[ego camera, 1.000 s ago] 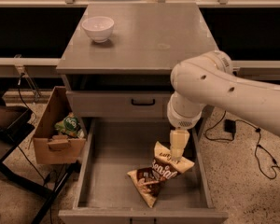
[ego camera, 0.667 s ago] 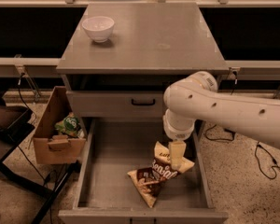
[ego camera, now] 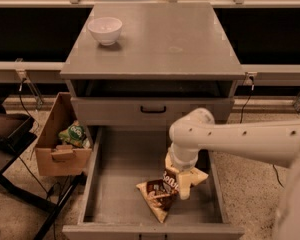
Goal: Pick brown chip bag from middle drawer and place on counter
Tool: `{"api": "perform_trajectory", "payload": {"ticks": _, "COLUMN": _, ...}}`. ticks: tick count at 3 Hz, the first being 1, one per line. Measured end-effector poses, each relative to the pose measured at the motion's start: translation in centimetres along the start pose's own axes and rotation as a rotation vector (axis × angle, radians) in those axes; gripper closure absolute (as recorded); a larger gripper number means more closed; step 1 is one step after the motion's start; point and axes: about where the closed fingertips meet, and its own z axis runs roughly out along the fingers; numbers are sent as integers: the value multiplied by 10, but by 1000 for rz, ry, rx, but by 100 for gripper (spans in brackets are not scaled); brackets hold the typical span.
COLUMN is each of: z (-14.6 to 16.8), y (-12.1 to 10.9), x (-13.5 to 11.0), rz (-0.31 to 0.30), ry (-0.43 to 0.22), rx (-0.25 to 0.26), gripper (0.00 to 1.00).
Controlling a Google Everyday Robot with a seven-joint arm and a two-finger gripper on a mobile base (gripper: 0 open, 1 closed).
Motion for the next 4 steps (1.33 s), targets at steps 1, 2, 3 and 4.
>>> {"api": "perform_trajectory", "payload": {"ticks": 1, "z": 44, "y": 10, "x": -8, "rz": -10, "ry": -27, "rx": -56, "gripper": 0}}
{"api": "perform_trajectory", "payload": {"ticks": 2, "z": 93, "y": 16, "x": -12, "rz": -14, "ry": -58, "rx": -119, "gripper": 1}}
{"api": "perform_trajectory", "payload": {"ticks": 3, "z": 113, "y": 18, "x": -22, "rz": -7, "ry": -96, "rx": -144, "gripper": 23}}
{"api": "perform_trajectory", "payload": {"ticks": 4, "z": 122, "y": 16, "x": -32, "rz": 10, "ry": -143, "rx": -150, "gripper": 45}}
